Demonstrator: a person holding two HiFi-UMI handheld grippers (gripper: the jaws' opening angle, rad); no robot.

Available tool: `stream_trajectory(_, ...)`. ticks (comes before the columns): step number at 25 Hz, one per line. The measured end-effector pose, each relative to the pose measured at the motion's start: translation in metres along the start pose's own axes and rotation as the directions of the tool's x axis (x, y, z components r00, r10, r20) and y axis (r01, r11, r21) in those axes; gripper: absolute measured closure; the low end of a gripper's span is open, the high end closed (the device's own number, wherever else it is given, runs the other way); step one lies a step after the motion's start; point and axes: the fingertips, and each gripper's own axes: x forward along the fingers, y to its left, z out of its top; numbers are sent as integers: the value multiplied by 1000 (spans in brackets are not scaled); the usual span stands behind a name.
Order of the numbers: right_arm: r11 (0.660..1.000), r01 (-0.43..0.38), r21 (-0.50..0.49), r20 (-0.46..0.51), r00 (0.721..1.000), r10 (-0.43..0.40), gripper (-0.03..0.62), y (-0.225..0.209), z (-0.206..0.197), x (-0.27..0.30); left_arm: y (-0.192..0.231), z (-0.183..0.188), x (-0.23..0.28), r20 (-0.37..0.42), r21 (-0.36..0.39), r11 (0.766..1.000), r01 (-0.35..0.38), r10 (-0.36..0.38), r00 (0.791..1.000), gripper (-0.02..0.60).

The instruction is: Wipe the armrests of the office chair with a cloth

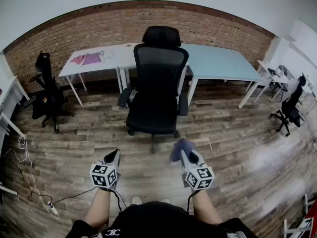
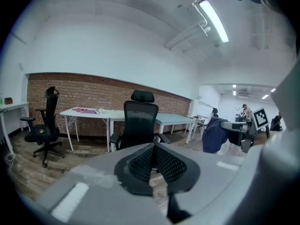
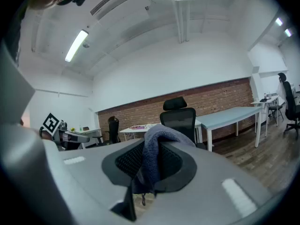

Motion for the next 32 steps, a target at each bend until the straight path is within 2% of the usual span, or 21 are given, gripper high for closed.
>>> stream_trajectory(7,1000,-16,-24,12,1000,16,520,2,-1,1,14,-10,-8,-4,-26,999,-47,47,999,575)
stream_trajectory(25,998,-65,-25,-62,996,63,520,13,-20,12,21,-22,-6,-26,-43,998,-44,43,999,575)
stream_trajectory(32,994,-100,-34,-104,990,96,520,31,-31,25,33,-30,-8,-41,-69,996,-47,44,998,575)
